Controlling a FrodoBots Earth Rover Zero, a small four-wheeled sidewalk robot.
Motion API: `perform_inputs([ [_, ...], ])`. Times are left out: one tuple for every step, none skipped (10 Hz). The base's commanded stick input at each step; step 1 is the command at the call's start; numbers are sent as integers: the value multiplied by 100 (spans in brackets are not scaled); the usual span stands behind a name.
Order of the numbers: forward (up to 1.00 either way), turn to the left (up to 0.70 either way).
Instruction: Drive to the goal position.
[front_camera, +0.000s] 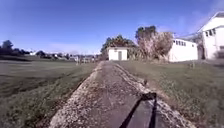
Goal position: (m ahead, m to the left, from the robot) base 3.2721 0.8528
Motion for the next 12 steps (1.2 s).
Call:
perform_inputs([
  [100,0],
  [100,0],
  [100,0],
  [100,0],
  [100,0],
  [100,0],
  [100,0],
  [100,0],
  [100,0],
  [100,0],
  [100,0],
  [100,0],
])
